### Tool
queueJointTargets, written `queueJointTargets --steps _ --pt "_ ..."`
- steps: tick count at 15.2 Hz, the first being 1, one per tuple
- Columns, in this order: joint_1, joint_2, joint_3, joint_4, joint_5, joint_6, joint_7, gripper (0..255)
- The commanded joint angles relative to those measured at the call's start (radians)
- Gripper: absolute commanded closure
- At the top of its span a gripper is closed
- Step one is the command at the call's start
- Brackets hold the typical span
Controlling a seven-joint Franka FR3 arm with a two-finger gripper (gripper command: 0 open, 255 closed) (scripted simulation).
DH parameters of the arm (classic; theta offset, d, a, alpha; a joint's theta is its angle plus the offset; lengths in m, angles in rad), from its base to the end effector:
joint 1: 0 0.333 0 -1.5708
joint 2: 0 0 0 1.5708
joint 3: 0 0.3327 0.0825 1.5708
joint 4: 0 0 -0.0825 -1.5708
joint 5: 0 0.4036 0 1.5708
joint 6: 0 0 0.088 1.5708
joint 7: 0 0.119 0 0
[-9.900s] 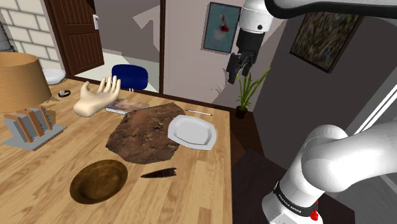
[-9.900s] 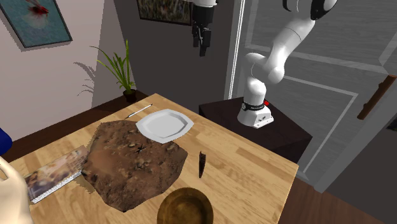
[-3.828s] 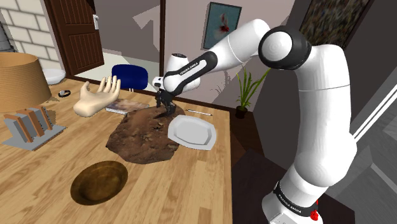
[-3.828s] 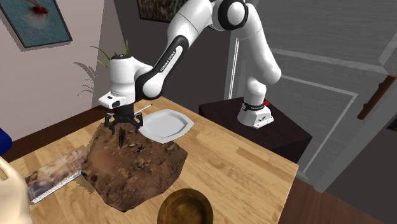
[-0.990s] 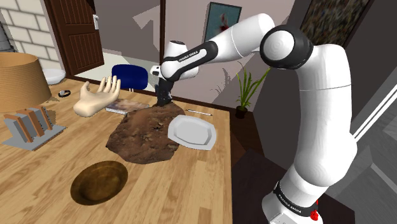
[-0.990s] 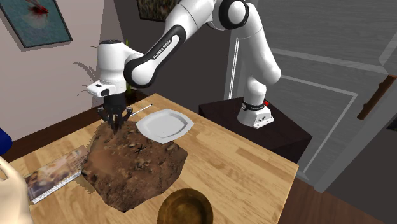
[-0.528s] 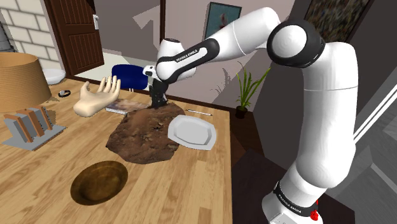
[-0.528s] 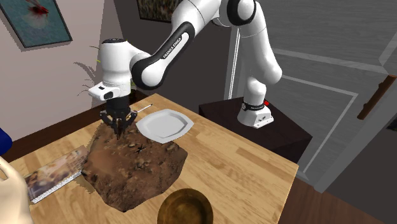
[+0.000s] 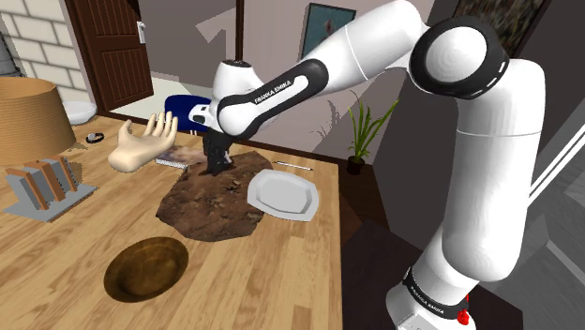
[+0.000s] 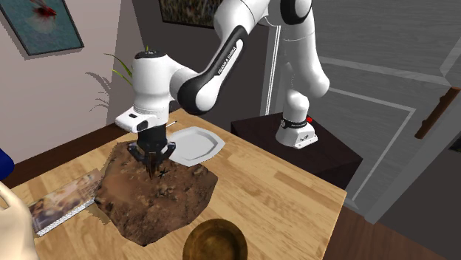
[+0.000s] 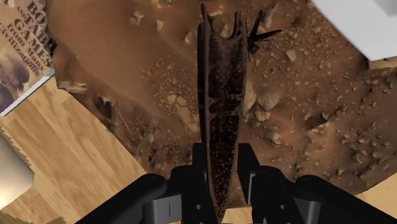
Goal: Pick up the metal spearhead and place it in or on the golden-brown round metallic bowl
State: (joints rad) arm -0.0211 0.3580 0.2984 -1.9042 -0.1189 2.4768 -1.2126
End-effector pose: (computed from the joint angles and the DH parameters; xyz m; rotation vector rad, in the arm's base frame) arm 0.6465 0.1709 0.3341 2.1727 2.1177 0.3286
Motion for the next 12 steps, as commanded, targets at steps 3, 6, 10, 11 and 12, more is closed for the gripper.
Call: queueJointTargets --steps 3,6,10,11,12 --pt "0.063 -0.034 0.014 -0.043 -0.024 0.009 0.101 255" --pt "0.116 -0.044 0.024 -0.056 -0.048 0.010 0.181 255" --pt "0.187 -0.046 0.037 -0.056 -0.084 0.004 0.290 255" --pt "0.205 -0.044 0.040 -0.053 -0.093 0.000 0.317 255" --pt "0.223 -0.042 0.043 -0.049 -0.103 -0.003 0.345 255"
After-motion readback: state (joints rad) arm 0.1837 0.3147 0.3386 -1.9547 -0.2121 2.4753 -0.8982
